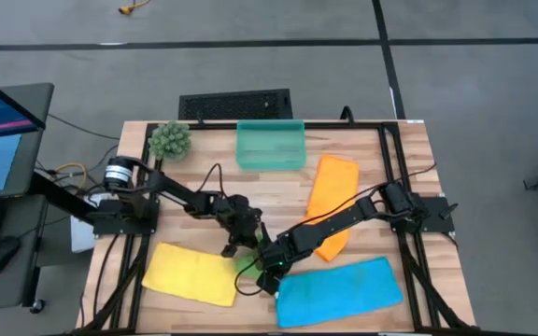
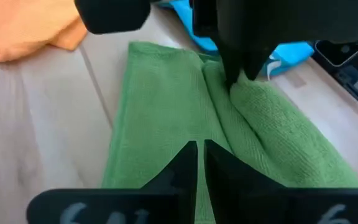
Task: Roll microfiber towels into tight, uniform cylinder then place into a basket
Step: Roll the green towel
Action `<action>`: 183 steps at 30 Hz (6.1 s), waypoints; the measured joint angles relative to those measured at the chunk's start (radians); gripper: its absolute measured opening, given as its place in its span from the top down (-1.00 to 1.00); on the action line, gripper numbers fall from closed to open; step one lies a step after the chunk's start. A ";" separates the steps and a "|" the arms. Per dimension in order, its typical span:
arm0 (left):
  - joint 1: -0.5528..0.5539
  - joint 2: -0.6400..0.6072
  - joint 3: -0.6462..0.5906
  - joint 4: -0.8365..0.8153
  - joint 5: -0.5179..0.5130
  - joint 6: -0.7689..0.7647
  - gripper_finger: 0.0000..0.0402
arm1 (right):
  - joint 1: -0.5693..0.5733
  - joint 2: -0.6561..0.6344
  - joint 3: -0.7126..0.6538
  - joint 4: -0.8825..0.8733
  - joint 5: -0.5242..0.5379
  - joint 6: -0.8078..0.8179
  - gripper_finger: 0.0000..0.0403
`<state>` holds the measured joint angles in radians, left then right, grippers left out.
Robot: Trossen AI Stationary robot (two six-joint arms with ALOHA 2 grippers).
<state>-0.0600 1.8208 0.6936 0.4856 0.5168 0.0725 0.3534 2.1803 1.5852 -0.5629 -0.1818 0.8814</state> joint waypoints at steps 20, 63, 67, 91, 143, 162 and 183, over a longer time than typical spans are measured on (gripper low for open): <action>0.064 0.145 0.017 0.001 -0.101 -0.050 0.90 | 0.006 0.002 -0.001 0.018 -0.001 0.057 0.93; 0.113 -0.401 -0.056 -0.504 -0.187 0.148 0.90 | -0.060 0.002 -0.089 0.185 -0.131 0.060 0.93; 0.075 -0.501 -0.142 -0.480 -0.214 0.107 0.90 | -0.060 0.003 -0.090 0.207 -0.132 0.055 0.93; -0.166 -0.675 -0.240 -0.487 -0.351 0.072 0.75 | -0.075 0.005 -0.091 0.257 -0.133 0.072 0.93; -0.289 -0.184 -0.193 -0.090 -0.526 0.201 0.39 | -0.080 0.002 -0.089 0.313 -0.149 0.087 0.93; -0.256 -0.184 -0.108 -0.238 -0.469 0.167 0.97 | -0.062 0.002 -0.089 0.280 -0.152 0.146 0.92; -0.141 -0.184 0.084 -0.532 -0.308 0.241 1.00 | -0.007 0.002 -0.089 0.285 0.000 0.166 0.59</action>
<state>-0.2008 1.6369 0.7773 -0.0460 0.2092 0.3132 0.3466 2.1818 1.4963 -0.2779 -0.1814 1.0471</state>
